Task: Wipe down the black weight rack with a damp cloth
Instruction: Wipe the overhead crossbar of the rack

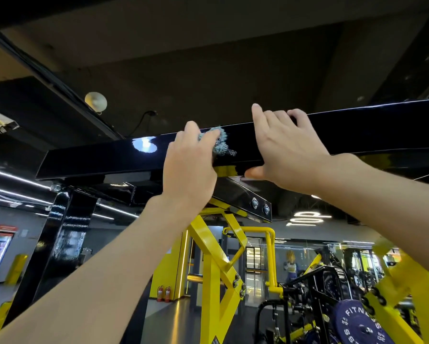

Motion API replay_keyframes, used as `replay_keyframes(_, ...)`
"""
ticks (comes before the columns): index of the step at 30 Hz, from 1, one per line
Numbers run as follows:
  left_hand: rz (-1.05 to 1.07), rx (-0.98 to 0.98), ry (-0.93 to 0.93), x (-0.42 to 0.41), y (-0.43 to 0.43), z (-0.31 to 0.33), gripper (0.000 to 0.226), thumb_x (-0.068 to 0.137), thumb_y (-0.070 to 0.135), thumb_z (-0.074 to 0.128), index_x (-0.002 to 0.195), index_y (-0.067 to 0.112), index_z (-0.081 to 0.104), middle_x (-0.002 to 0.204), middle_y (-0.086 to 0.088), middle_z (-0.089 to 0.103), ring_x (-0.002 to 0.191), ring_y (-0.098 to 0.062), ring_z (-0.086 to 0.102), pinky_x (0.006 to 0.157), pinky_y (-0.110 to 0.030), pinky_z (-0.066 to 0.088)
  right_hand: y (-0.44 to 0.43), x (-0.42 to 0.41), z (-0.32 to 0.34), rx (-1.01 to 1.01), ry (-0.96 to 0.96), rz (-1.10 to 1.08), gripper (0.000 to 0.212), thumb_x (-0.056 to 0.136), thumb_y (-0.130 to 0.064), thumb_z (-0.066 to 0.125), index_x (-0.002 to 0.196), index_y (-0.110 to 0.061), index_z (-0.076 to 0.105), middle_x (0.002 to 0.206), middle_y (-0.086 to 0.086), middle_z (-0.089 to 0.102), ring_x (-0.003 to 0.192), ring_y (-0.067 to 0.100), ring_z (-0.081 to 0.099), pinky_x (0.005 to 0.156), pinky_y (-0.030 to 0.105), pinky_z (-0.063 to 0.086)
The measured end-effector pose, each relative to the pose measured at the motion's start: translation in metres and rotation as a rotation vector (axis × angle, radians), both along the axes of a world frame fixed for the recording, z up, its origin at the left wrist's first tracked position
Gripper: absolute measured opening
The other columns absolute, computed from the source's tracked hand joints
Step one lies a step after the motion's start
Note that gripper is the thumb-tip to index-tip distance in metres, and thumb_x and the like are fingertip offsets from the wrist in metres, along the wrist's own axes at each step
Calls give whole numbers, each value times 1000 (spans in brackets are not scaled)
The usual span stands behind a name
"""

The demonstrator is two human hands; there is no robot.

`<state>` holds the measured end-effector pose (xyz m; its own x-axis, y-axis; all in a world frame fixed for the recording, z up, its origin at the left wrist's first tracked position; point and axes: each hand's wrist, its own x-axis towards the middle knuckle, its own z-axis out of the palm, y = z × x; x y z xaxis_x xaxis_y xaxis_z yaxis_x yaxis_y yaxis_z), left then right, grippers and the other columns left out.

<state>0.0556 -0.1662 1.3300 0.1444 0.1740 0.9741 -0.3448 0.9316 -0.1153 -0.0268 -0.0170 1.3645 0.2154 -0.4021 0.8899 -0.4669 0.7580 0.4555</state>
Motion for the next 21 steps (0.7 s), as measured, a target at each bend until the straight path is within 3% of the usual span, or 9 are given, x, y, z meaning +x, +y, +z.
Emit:
replay_keyframes(6, -42, -150, -121, 0, -4, -10, 50, 86, -6, 60, 134, 8, 58, 102, -11, 47, 89, -25, 49, 76, -40, 50, -16, 7, 0, 28, 8, -20, 120, 77, -65, 68, 154, -1, 2, 143, 12, 42, 134, 29, 40, 116, 49, 22)
replay_keyframes(11, -85, 139, 77, 17, -37, -5, 56, 85, -12, 60, 137, 9, 57, 104, -8, 43, 96, -27, 50, 83, -43, 50, -19, 8, -3, 7, 12, -3, 115, 80, -63, 68, 153, 0, 6, 141, 12, 44, 133, 29, 42, 116, 48, 25)
replay_keyframes(17, -97, -113, -87, 0, -3, 3, 53, 84, -7, 63, 134, 10, 59, 106, -11, 48, 95, -27, 51, 83, -46, 51, -27, 9, -4, -41, 9, -21, 114, 78, -64, 67, 152, -1, 8, 141, 13, 44, 131, 30, 43, 115, 49, 24)
replay_keyframes(21, -46, 56, 21, 14, -27, 27, 55, 85, -3, 62, 137, 14, 56, 114, -11, 45, 102, -28, 49, 87, -38, 47, -21, 7, -5, -17, 22, -35, 111, 80, -64, 65, 153, -1, 8, 143, 13, 44, 134, 30, 41, 117, 49, 24)
